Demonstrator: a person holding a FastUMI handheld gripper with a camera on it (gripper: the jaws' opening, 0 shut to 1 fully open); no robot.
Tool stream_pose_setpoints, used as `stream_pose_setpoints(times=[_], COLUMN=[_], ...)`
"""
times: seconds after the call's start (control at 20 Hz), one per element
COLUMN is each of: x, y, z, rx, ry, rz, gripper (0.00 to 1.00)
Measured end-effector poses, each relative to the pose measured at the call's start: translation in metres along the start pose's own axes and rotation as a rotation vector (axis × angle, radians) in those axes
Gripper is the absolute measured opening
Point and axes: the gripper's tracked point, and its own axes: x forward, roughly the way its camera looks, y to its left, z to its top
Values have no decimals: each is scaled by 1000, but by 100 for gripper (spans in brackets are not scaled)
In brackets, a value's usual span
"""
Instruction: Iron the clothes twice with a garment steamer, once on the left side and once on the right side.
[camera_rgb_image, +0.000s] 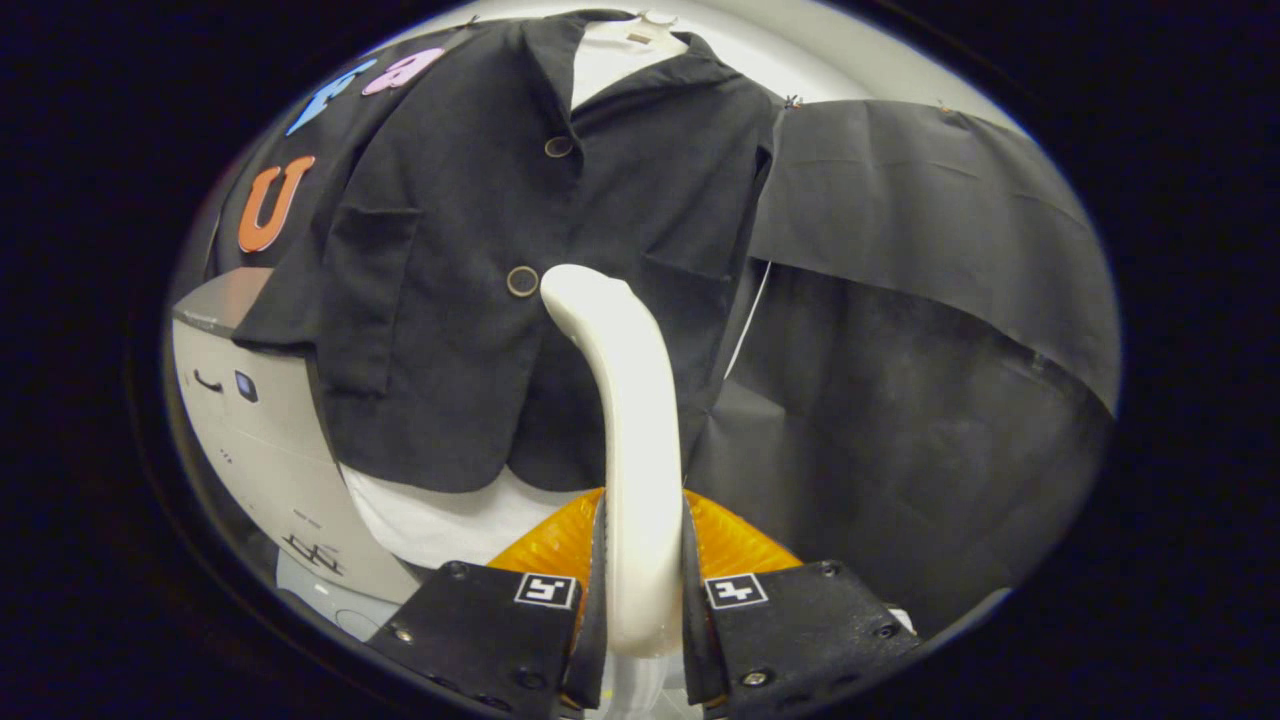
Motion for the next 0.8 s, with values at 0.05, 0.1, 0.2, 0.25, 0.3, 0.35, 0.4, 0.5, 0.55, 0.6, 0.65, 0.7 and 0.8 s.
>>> stream_pose_setpoints(times=[0.05,0.1,0.2,0.25,0.3,0.35,0.4,0.5,0.55,0.6,0.65,0.7,0.8], x=[-2,-3,1,7,11,14,14,14,14,15,15,15,15], y=[2,3,5,7,9,10,9,10,11,11,13,14,13], z=[-7,-12,-18,-22,-27,-31,-32,-38,-41,-43,-48,-51,-47], rx=[2,5,6,5,4,4,3,1,3,3,6,8,14], ry=[12,23,40,45,53,60,67,83,93,101,105,108,114], rz=[3,6,7,8,10,14,16,19,21,23,23,25,29], gripper=[34,34,34,34,34,34,34,34,34,34,34,34,34])
